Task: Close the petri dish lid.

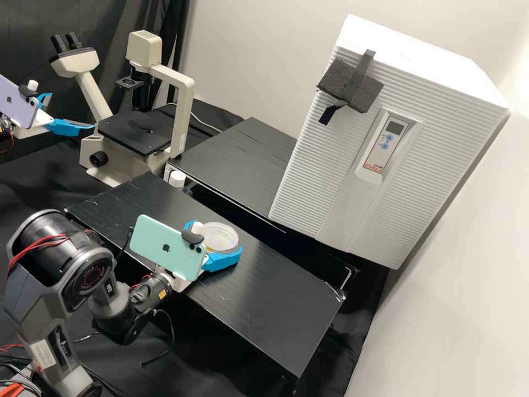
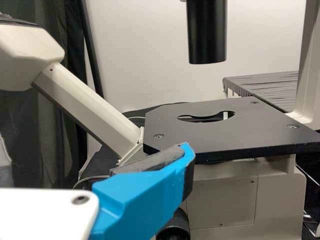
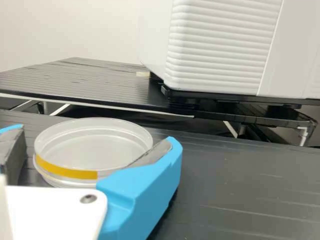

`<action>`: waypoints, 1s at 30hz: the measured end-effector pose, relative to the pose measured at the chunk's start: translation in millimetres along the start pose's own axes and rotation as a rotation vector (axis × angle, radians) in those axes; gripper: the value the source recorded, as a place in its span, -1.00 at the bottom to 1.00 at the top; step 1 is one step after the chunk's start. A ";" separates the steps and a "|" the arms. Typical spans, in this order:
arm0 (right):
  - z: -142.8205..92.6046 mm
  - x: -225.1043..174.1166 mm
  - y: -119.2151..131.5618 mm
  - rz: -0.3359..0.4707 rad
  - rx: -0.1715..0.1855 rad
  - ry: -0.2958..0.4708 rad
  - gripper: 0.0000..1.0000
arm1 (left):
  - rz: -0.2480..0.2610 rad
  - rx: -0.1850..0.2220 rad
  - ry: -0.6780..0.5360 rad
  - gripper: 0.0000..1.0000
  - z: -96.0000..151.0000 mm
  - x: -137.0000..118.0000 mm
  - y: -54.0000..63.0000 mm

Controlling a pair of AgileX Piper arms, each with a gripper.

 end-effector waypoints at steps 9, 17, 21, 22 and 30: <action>2.0 -6.0 0.9 -0.004 0.003 0.001 -1.00 | 0.000 0.000 0.000 1.00 0.0 0.0 0.0; 3.5 -8.5 -0.1 -0.011 0.001 -0.005 -1.00 | 0.000 0.000 0.000 1.00 0.0 0.0 0.0; 3.8 -12.1 3.4 -0.005 -0.002 0.006 -1.00 | 0.000 0.000 0.000 1.00 0.0 0.0 0.0; 3.4 -12.8 5.3 0.004 0.001 0.011 -1.00 | 0.000 0.000 0.000 1.00 0.0 0.0 0.0; 3.2 -22.6 14.5 -0.027 -0.010 0.065 -1.00 | 0.000 0.000 0.000 1.00 0.0 0.0 0.0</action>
